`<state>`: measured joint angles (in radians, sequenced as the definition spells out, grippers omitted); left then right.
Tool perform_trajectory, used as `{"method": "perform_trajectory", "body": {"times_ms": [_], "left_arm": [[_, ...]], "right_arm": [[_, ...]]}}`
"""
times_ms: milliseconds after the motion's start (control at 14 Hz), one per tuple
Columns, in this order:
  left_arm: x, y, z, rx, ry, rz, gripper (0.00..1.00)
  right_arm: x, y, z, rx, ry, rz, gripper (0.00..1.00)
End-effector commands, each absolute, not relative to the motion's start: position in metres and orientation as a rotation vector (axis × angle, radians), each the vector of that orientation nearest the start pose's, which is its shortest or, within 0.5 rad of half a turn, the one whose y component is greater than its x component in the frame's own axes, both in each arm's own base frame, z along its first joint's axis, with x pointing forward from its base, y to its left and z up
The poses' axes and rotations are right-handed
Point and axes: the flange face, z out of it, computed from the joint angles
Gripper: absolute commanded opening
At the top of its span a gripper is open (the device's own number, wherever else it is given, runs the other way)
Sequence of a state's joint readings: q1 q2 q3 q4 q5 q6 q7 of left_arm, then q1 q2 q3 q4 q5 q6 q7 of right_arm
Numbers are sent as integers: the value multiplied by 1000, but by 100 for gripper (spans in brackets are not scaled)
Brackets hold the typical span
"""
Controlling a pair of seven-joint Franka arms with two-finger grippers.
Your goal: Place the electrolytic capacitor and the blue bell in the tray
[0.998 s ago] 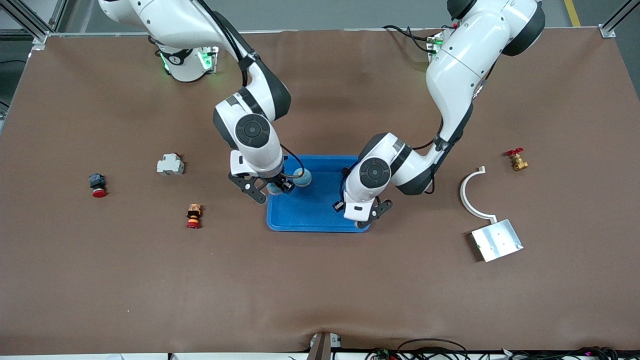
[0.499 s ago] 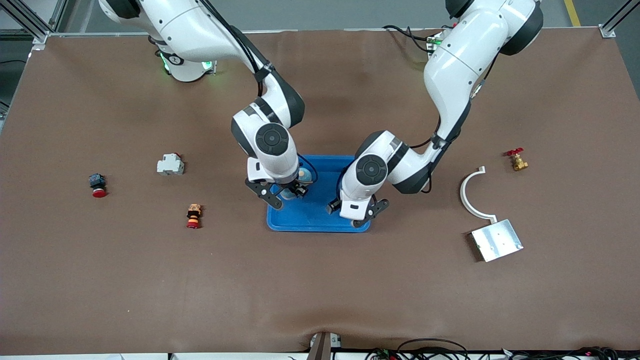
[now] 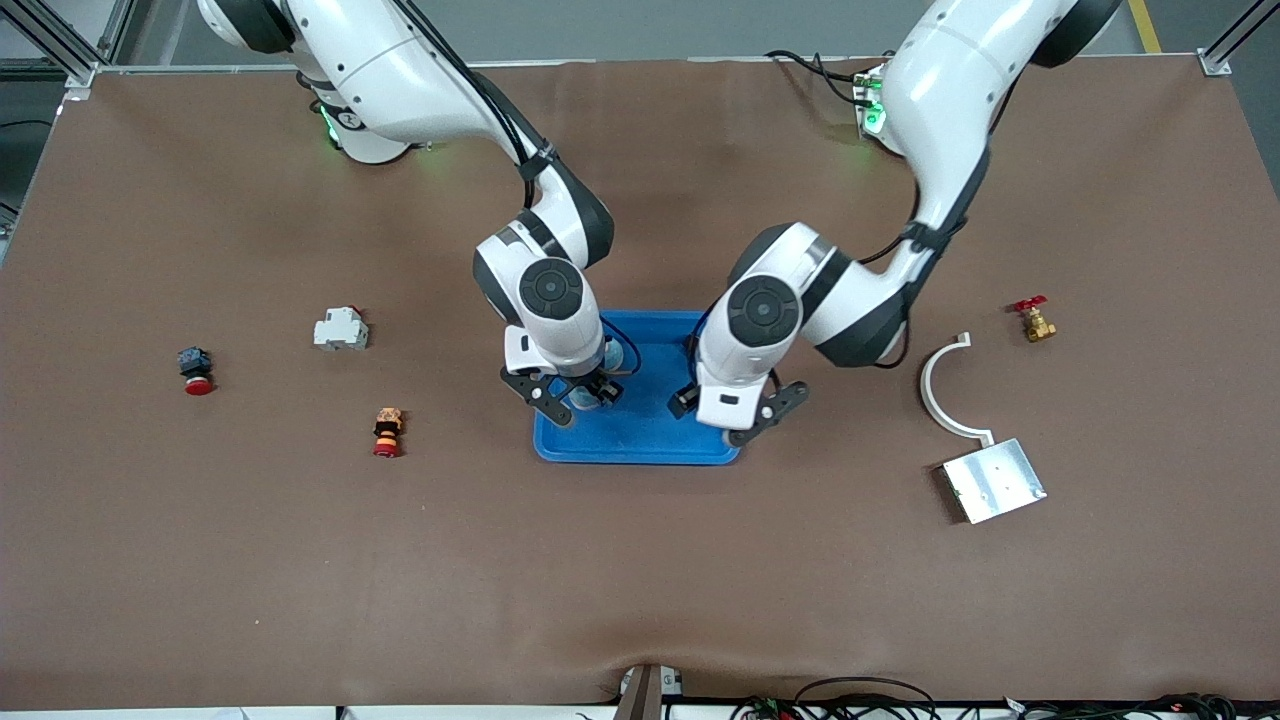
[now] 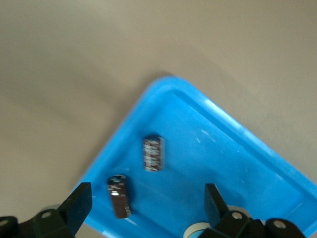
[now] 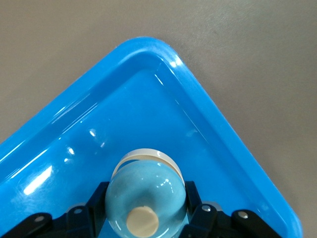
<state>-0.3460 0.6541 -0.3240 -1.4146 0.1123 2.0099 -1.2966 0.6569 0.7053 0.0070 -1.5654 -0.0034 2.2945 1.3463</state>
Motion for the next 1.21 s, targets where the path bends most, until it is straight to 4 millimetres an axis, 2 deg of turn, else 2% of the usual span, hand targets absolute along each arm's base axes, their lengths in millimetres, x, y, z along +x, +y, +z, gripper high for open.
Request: {"method": "perform_trajectory", "body": {"times_ms": [0,214,356,499,570,784,998,1140], "left_arm": [[598,-355,388,-2982,-1006,172,100],[605,-280,458,-3025,-947,277,100],[604,-214,496,-3052,-885,385,100],[592,-152,543,-3115,-718,405,100],[587,-124,561,-3134,-671,388,100],[576,-53,590,-3173,-523,358,100],[570,17,604,-3181,-330,288,100],[565,50,607,-3144,-145,273,100]], "right_arm": [[562,437,230,-2937,1062,-51,0],[567,435,222,-2944,1067,-54,0],[568,438,216,-2946,1068,-53,0],[570,440,207,-2949,1076,-49,0],[572,442,206,-2940,1092,-56,0],[574,448,198,-2931,1115,-68,0],[575,451,193,-2929,1124,-67,0],[572,456,190,-2928,1130,-67,0]]}}
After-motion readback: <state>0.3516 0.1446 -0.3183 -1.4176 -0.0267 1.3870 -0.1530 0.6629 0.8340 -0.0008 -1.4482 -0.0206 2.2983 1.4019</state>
